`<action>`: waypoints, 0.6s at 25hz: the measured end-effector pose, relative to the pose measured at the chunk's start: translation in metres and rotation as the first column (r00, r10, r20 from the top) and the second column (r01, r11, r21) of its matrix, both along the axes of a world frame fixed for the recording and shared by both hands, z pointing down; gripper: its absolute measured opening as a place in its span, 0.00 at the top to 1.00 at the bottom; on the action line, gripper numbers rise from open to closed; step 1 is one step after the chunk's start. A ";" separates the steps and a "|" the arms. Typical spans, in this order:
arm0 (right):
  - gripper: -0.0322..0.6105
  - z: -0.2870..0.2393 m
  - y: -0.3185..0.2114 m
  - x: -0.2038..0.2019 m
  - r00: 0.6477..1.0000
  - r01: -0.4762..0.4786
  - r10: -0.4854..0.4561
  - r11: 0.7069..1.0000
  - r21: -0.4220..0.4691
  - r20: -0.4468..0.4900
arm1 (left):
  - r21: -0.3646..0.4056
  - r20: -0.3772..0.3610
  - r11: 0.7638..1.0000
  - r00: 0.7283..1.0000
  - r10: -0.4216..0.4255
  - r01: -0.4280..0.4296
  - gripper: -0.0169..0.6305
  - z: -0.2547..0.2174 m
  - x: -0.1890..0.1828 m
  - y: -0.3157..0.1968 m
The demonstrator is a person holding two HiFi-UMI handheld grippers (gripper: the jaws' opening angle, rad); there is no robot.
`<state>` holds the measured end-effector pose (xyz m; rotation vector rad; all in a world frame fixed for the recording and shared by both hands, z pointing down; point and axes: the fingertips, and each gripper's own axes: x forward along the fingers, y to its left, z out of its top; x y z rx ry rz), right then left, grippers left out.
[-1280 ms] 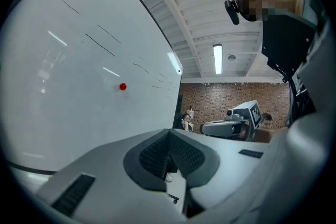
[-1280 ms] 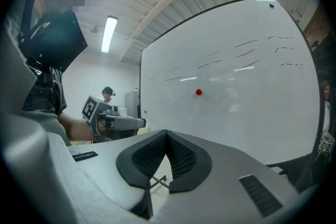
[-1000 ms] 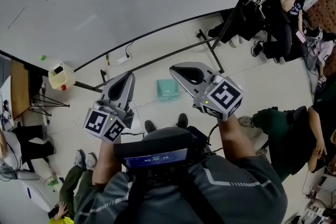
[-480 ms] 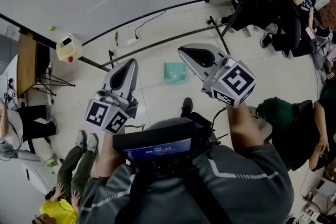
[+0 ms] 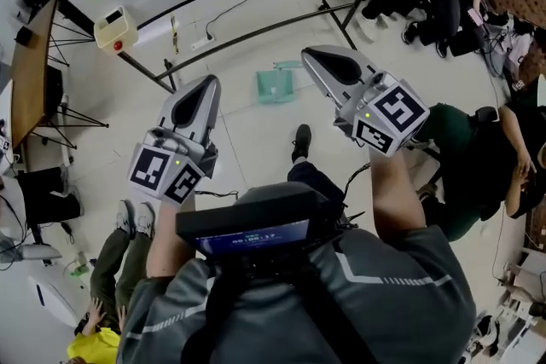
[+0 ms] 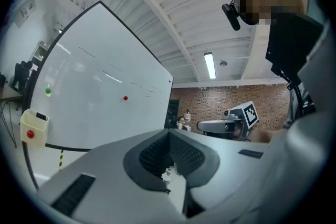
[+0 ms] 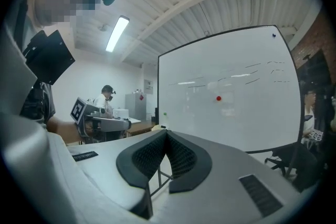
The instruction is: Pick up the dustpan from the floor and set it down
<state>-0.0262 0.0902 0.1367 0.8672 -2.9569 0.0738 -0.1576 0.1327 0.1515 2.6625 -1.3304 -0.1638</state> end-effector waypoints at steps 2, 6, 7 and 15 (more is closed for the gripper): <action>0.91 -0.002 0.035 -0.005 1.000 -0.025 0.024 1.000 -0.006 -0.003 | -0.001 -0.009 0.999 0.999 0.035 -0.035 0.92 0.000 -0.003 0.034; 0.91 -0.013 0.094 0.002 0.999 -0.048 0.048 0.999 0.007 -0.016 | 0.004 -0.012 0.997 0.997 0.077 -0.077 0.92 -0.008 0.005 0.086; 0.91 -0.017 0.105 0.007 0.998 -0.052 0.052 0.999 0.012 -0.018 | 0.008 -0.012 0.997 0.996 0.083 -0.083 0.92 -0.011 0.009 0.095; 0.91 -0.037 0.151 0.057 0.999 -0.048 0.048 0.998 0.041 0.000 | 0.044 0.000 0.997 0.998 0.065 -0.065 0.92 -0.039 0.056 0.128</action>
